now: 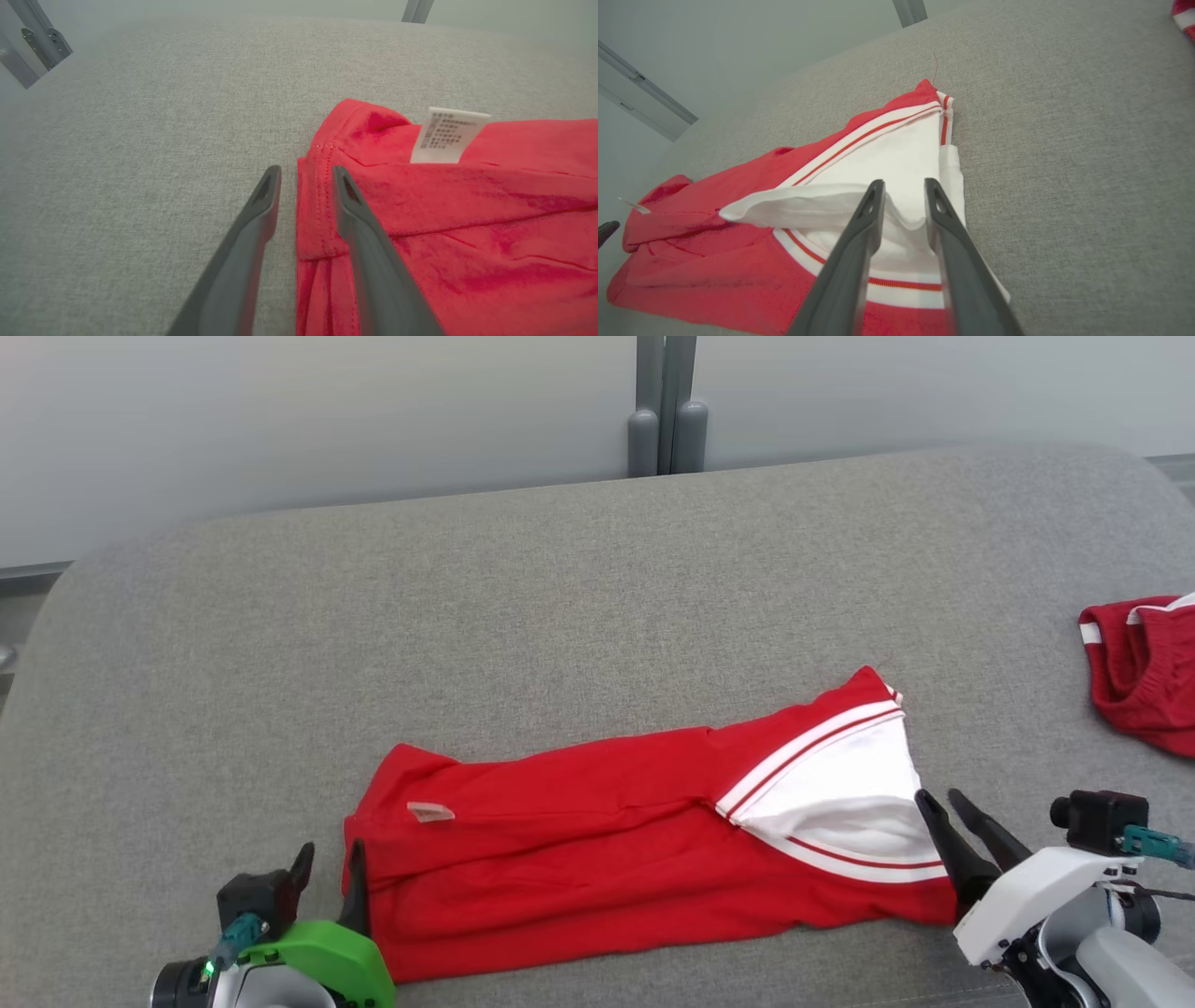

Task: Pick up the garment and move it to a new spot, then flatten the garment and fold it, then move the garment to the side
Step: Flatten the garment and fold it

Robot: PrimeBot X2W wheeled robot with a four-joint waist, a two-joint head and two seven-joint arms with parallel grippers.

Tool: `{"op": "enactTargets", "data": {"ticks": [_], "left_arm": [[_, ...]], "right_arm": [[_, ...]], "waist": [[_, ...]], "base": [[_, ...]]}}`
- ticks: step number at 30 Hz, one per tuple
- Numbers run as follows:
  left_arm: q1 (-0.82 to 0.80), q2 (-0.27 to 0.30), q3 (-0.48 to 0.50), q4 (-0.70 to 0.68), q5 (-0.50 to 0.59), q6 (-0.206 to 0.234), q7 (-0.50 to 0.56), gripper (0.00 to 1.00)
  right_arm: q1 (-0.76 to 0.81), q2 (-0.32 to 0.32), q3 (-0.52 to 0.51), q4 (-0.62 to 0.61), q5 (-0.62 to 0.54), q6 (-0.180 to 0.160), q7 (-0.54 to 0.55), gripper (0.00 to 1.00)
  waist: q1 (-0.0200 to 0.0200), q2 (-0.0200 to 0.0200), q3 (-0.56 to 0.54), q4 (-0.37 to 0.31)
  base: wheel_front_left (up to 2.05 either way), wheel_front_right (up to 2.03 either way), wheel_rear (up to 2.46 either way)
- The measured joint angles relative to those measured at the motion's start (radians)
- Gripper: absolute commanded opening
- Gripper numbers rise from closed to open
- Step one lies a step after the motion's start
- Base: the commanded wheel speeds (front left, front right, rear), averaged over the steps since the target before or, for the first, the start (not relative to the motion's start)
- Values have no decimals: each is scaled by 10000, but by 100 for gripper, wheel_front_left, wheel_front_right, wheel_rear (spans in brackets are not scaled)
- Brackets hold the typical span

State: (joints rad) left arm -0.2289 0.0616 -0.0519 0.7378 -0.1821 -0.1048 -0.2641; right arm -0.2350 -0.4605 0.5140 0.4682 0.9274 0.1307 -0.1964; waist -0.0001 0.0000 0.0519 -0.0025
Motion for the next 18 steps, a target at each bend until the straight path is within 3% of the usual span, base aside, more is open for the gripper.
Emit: {"op": "enactTargets", "data": {"ticks": [10, 18], "left_arm": [[1894, -100, 343, -1574, -284, 468, 0, 100], [1988, -123, -48, -2638, -265, 800, 0, 100]], "right_arm": [[988, 138, -1471, 27, -777, 0, -608, 100], [994, 930, -2577, -194, -2362, 0, -652, 100]], "waist": [[0, 0, -462, 136], [0, 0, -605, 539]], "base": [[0, 0, 0], [0, 0, 0]]}}
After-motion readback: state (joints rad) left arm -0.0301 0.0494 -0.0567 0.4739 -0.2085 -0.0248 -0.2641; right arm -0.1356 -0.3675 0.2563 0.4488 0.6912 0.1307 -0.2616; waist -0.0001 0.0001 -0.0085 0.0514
